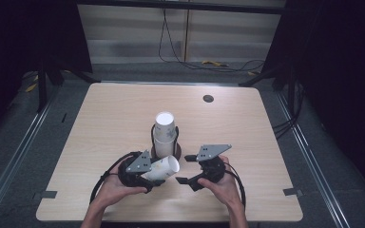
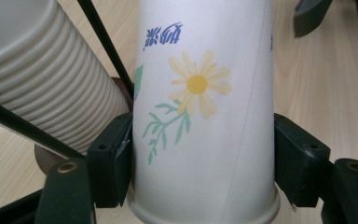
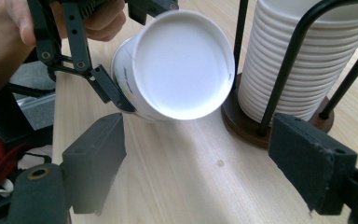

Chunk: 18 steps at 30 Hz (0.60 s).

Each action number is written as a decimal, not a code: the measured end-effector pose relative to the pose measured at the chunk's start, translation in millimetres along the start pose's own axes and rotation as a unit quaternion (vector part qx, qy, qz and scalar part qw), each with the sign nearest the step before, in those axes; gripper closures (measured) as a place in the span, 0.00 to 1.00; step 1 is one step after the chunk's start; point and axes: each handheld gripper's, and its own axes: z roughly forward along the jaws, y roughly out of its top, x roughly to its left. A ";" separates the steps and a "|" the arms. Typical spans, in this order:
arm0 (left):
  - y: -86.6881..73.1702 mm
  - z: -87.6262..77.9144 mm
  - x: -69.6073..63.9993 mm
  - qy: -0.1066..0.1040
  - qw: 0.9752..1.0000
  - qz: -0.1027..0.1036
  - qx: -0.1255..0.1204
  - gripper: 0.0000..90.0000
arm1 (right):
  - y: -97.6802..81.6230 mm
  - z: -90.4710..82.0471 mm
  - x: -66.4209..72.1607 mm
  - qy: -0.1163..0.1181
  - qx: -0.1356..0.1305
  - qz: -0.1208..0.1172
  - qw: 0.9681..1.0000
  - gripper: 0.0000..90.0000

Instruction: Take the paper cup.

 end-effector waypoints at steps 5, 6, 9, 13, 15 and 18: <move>3.4 2.6 -0.9 -0.003 1.000 0.015 0.028 0.34 | 0.4 3.6 1.2 0.005 0.028 -0.005 1.000 0.21; 4.8 3.0 -0.4 -0.005 0.999 0.024 0.033 0.34 | 0.3 4.3 1.1 0.005 0.031 -0.007 0.999 0.22; 7.7 2.9 -0.9 -0.004 0.999 0.029 0.042 0.34 | 0.2 5.1 0.8 0.008 0.035 -0.009 0.999 0.23; 9.8 4.3 -1.2 -0.009 0.998 0.034 0.045 0.34 | 0.4 7.4 1.4 0.013 0.046 -0.011 0.999 0.23; 11.1 5.5 -2.1 -0.005 0.998 0.038 0.058 0.34 | 1.1 9.5 1.4 0.014 0.058 -0.014 0.998 0.23; 13.5 6.1 -2.1 -0.010 0.997 0.047 0.066 0.34 | 3.0 12.6 1.6 0.013 0.076 -0.020 0.997 0.24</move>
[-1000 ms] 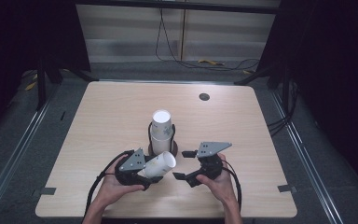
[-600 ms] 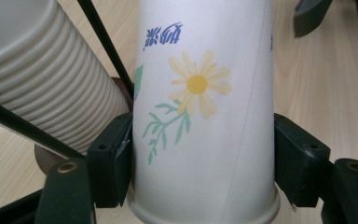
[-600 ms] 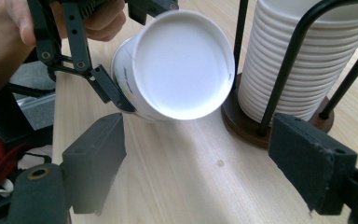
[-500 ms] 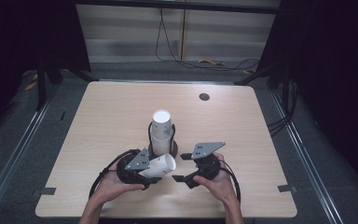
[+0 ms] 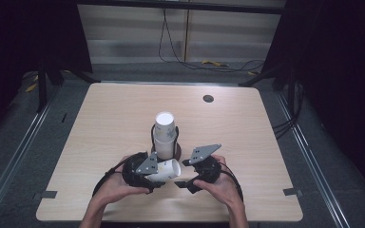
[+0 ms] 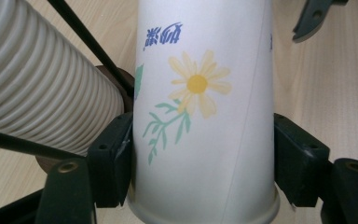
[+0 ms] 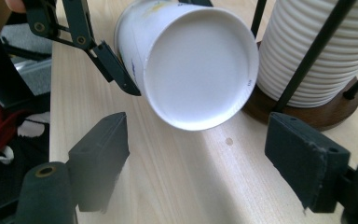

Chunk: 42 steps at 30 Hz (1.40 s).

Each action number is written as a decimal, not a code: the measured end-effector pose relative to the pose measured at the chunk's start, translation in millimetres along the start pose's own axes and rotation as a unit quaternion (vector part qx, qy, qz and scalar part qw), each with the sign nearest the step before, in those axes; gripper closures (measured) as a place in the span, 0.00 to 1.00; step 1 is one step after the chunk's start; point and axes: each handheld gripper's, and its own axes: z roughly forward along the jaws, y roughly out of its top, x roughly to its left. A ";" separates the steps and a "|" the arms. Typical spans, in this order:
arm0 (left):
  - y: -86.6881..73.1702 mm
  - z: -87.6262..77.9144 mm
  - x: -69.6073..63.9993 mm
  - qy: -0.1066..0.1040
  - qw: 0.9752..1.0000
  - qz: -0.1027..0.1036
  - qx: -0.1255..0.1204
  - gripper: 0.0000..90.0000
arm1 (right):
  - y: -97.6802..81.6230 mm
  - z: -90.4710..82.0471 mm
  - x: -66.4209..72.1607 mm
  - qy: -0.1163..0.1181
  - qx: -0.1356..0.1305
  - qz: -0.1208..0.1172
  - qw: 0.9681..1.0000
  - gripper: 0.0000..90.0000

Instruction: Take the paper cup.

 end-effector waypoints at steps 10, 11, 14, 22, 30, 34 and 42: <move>0.8 0.8 0.5 -0.010 1.000 0.008 0.015 0.34 | 5.1 5.9 -1.1 0.003 0.029 -0.009 1.000 0.25; 0.2 1.6 0.6 -0.009 1.000 0.005 0.018 0.35 | 5.8 6.4 -1.3 0.004 0.030 -0.009 1.000 0.25; 0.2 3.8 0.1 -0.011 1.000 0.008 0.023 0.35 | 7.6 7.0 -2.2 0.011 0.033 -0.011 0.999 0.27; 3.0 7.1 -0.4 -0.017 0.999 0.022 0.044 0.35 | 10.9 11.6 -4.8 0.022 0.052 -0.015 0.998 0.29; 6.8 13.3 -3.8 -0.026 0.998 0.030 0.057 0.35 | 13.3 16.4 -4.9 0.035 0.060 -0.019 0.997 0.29; 8.3 13.7 -5.2 -0.028 0.997 0.034 0.059 0.35 | 14.6 18.8 -3.3 0.045 0.069 -0.016 0.996 0.30; 9.9 13.7 -6.3 -0.029 0.997 0.047 0.062 0.35 | 19.4 22.0 -3.3 0.063 0.076 -0.025 0.995 0.35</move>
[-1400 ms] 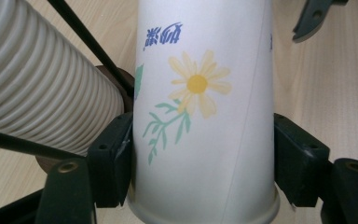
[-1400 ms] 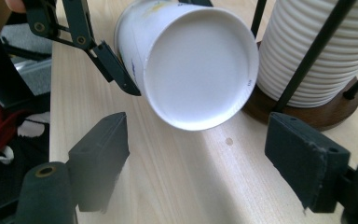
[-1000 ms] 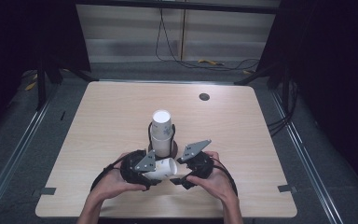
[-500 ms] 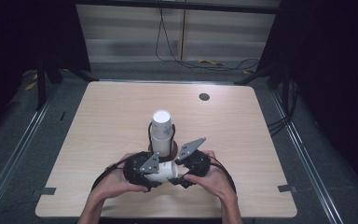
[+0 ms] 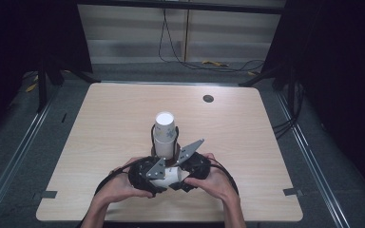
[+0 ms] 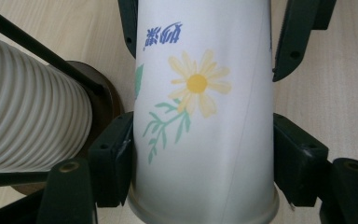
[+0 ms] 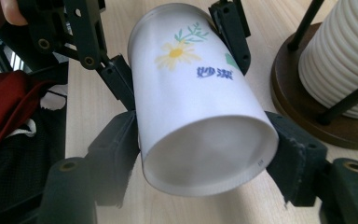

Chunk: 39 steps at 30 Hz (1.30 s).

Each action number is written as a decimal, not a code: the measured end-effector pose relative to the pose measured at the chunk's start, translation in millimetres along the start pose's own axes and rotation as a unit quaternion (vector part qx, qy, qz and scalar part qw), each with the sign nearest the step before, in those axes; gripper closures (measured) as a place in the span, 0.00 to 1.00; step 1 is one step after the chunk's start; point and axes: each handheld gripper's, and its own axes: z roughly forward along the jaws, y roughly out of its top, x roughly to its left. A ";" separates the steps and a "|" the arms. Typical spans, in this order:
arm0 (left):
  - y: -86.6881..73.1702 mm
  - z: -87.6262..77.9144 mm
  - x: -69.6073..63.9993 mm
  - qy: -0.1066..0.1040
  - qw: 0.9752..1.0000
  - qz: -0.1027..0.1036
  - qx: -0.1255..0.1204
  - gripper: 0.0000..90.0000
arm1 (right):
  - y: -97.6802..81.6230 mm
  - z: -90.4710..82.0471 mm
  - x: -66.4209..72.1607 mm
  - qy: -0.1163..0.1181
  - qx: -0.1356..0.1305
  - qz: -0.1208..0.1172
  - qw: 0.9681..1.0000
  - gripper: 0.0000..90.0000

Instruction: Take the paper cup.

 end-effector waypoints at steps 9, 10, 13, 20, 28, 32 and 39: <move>-1.5 0.1 -1.2 -0.004 1.000 0.002 -0.004 0.33 | -0.4 -2.0 -0.6 0.014 -0.006 0.001 1.000 0.39; -1.6 0.1 -0.9 -0.005 1.000 0.005 -0.007 0.33 | -1.0 -2.4 -0.5 0.016 -0.007 0.002 1.000 0.39; -2.3 -0.4 -1.0 -0.007 1.000 -0.004 -0.022 0.31 | -2.8 -3.7 -0.6 0.019 -0.013 0.004 1.000 0.40; -6.4 -4.0 0.0 -0.001 0.999 -0.015 -0.049 0.26 | -3.1 -6.0 0.4 0.016 -0.020 0.003 1.000 0.41; -16.3 -7.3 0.3 0.009 0.995 -0.044 -0.093 0.20 | -5.7 -5.3 -0.6 0.013 -0.025 0.005 1.000 0.41; -21.3 -7.2 2.3 0.015 0.991 -0.066 -0.117 0.18 | -7.4 -5.7 -1.1 0.010 -0.023 0.010 1.000 0.41; -27.4 -15.2 2.2 0.037 0.985 -0.083 -0.147 0.18 | -10.3 -7.1 -1.9 0.004 -0.033 0.017 0.999 0.41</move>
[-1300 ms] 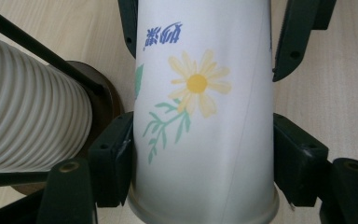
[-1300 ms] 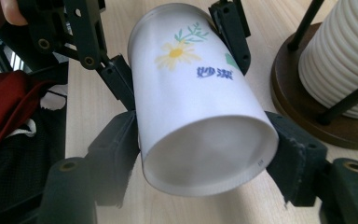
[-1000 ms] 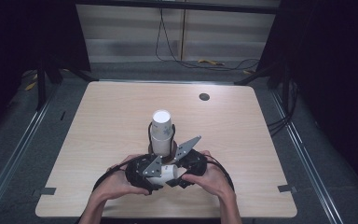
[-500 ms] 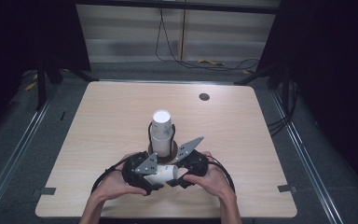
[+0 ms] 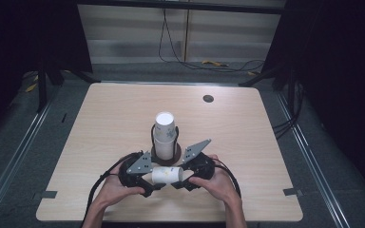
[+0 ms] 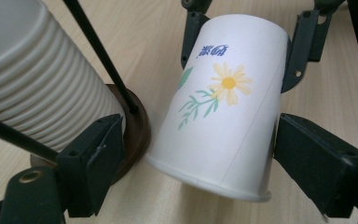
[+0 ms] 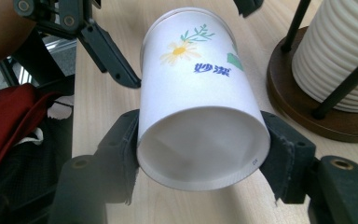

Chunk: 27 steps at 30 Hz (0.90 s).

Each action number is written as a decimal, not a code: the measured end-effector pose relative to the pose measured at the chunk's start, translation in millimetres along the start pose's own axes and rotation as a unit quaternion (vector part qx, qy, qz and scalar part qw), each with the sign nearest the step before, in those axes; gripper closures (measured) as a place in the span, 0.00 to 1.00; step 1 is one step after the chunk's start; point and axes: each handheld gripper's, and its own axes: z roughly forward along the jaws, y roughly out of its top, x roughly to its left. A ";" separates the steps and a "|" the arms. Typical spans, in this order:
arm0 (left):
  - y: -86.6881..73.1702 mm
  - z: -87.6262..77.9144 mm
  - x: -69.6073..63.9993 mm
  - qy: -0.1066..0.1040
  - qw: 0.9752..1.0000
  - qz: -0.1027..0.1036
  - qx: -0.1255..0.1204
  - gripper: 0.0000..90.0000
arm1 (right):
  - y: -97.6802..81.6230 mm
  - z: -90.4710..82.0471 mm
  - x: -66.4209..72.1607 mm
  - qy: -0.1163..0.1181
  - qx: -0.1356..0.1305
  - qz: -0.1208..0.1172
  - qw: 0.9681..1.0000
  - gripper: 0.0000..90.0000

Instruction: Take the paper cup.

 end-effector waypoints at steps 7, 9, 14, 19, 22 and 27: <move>-8.0 -2.0 0.8 0.019 0.999 -0.034 -0.035 0.18 | -2.9 -1.4 -0.7 -0.012 -0.015 0.004 1.000 0.41; -10.1 -4.2 0.4 0.022 0.997 -0.044 -0.056 0.18 | -4.2 -1.5 -1.2 -0.013 -0.014 0.009 1.000 0.41; -14.6 -8.8 2.8 0.036 0.995 -0.057 -0.072 0.18 | -6.5 -2.4 -1.6 -0.016 -0.024 0.016 0.999 0.41; -20.5 -12.1 5.9 0.040 0.993 -0.069 -0.082 0.18 | -9.2 -3.4 -3.1 -0.022 -0.036 0.019 0.999 0.41; -21.4 -13.9 5.9 0.043 0.993 -0.071 -0.088 0.18 | -12.2 -4.5 -5.0 -0.026 -0.039 0.026 0.999 0.41; -23.5 -14.7 5.1 0.042 0.992 -0.072 -0.093 0.18 | -18.5 -10.3 -8.2 -0.025 -0.062 0.033 0.997 0.41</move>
